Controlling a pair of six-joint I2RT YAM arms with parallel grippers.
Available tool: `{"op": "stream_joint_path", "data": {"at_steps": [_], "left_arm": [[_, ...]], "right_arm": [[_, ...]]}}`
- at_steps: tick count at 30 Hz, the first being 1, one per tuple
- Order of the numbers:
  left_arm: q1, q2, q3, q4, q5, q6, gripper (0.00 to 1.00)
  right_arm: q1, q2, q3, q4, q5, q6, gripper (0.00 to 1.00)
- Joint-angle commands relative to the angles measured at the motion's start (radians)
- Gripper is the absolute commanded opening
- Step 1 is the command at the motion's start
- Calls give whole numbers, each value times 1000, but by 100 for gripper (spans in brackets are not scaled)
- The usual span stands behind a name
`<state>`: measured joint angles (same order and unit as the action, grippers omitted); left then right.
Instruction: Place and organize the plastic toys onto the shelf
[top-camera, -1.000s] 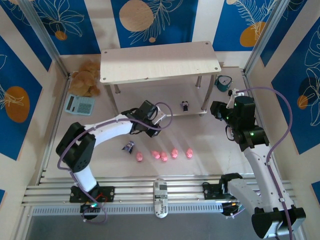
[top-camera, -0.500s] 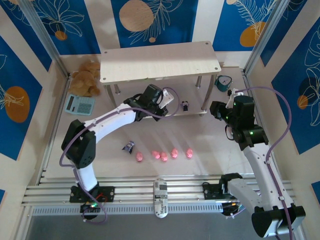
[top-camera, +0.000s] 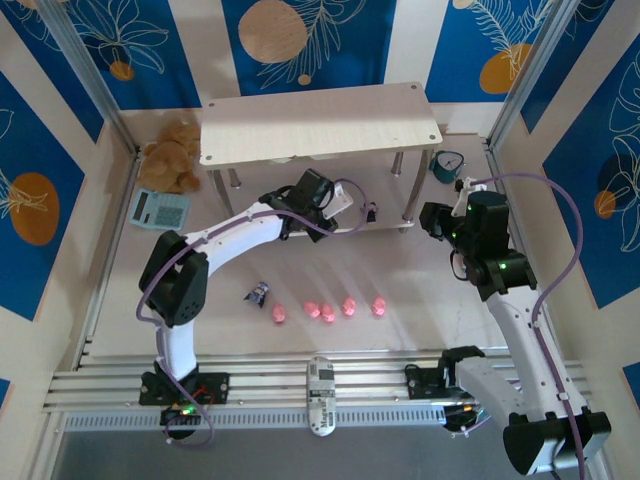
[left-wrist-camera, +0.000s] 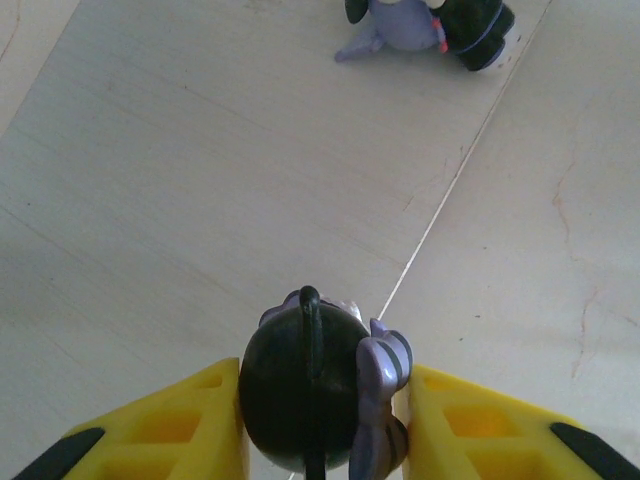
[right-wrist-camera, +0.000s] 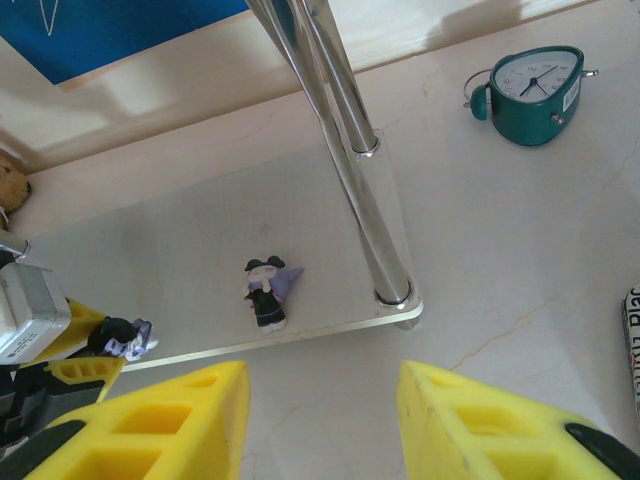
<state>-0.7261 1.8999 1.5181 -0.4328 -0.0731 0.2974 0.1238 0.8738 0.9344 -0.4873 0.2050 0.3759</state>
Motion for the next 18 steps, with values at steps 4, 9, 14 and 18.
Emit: {"op": "stream_joint_path", "data": {"at_steps": [4,9,14,18], "left_arm": [[18,19,13,15,-19,35,37],[27,38,17,29,-17,34,38],[34,50,22,35,-11,29,38],[36,57,29,31,-9,24,42]], "right_arm": [[-2,-4,-12,0,-12,-3,44],[-1,-4,-16,-2,-13,-4,44],[-2,-4,-16,-2,-11,-3,44],[-1,-3,-17,-2,-10,-4,44]]}}
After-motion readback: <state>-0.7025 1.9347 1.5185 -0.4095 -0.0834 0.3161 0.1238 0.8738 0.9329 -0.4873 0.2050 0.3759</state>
